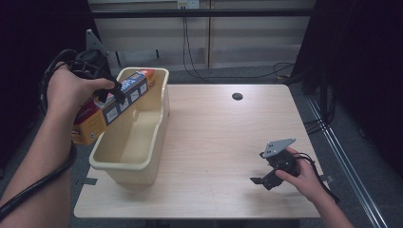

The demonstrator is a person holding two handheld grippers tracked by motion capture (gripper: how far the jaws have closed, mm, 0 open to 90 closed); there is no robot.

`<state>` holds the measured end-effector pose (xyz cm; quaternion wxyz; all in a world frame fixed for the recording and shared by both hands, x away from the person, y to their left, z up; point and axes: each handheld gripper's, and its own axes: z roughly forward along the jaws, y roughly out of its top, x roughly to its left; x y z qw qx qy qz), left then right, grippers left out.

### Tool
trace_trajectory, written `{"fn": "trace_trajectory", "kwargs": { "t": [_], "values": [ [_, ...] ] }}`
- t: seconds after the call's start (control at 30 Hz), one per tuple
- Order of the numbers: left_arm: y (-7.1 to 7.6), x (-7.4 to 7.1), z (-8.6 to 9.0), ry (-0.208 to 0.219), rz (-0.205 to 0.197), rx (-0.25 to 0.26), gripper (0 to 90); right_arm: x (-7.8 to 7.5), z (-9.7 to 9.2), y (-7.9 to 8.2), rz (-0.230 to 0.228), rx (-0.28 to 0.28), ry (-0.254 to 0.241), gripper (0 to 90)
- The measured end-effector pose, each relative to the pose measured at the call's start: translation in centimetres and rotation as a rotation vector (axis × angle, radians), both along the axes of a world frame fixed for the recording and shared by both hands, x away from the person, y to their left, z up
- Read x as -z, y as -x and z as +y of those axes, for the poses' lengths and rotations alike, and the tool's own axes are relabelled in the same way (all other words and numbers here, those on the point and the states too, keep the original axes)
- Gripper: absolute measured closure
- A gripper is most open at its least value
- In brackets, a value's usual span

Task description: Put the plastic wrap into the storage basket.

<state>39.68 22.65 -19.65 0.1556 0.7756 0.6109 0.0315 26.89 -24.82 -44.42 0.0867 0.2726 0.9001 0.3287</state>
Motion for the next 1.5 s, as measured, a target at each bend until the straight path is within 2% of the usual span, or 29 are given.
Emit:
{"fn": "trace_trajectory", "kwargs": {
  "t": [0.4,0.47,0.8,1.17,1.23,1.33,1.4,1.5],
  "values": [
    [-0.3,1.5,0.2,-0.003,0.027,-0.013,40.8,-0.1,0.0,0.0,-0.005,0.004,0.001,3.1],
    [-0.3,1.8,0.2,-0.001,0.033,-0.016,40.8,-0.1,0.0,0.1,-0.012,0.014,0.013,3.1],
    [-0.4,2.8,0.3,-0.009,0.046,-0.029,40.7,-0.2,0.0,0.1,-0.005,0.01,0.007,3.1],
    [-0.6,3.6,0.3,-0.009,0.054,-0.022,40.7,-0.2,-0.1,0.2,-0.005,0.01,0.005,3.1],
    [-0.6,3.7,0.4,0.004,0.059,-0.028,40.7,-0.2,-0.1,0.1,-0.008,0.006,0.008,3.1],
    [-0.6,3.9,0.3,-0.008,0.06,-0.028,40.7,-0.2,-0.1,0.2,-0.009,0.007,0.009,3.1],
    [-0.6,4.0,0.4,0.007,0.069,-0.041,40.7,-0.2,-0.1,0.1,-0.012,0.002,0.008,3.1],
    [-0.7,4.3,0.4,-0.007,0.079,-0.043,40.7,-0.2,-0.1,0.1,-0.009,-0.001,0.001,3.1]
  ]
}}
